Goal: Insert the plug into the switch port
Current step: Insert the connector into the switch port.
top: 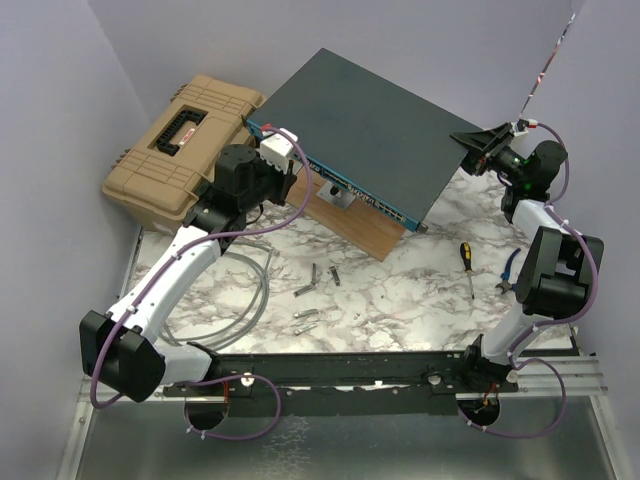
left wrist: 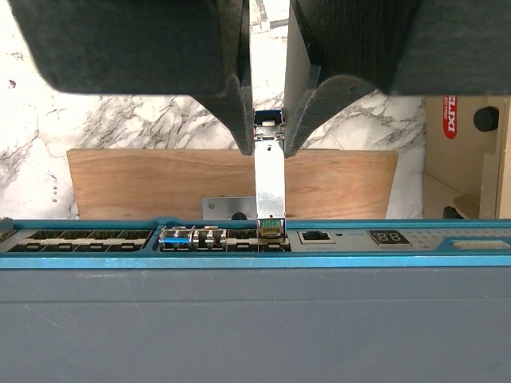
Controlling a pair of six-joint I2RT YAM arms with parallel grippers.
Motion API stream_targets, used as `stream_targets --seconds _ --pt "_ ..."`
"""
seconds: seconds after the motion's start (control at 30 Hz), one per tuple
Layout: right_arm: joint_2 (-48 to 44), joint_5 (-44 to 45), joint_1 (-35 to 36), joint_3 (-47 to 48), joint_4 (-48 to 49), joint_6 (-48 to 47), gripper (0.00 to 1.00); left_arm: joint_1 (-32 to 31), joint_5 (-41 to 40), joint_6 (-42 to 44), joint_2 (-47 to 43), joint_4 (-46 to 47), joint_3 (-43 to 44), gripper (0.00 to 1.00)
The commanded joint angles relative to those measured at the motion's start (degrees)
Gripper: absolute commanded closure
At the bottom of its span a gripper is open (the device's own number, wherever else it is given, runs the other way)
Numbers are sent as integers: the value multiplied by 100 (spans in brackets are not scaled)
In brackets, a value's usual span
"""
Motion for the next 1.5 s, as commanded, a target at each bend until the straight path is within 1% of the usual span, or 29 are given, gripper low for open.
stream_targets --seconds 0.0,0.43,0.93,1.47 --pt "135 -202 15 149 253 -205 88 -78 267 -70 25 14 211 100" --pt "159 -215 9 158 293 -174 88 -107 342 -10 161 -3 318 100" --pt "199 -260 15 193 297 -174 88 -100 468 96 644 -224 993 100" --pt "227 -248 14 215 315 -139 88 -98 601 -28 1020 -68 1442 99"
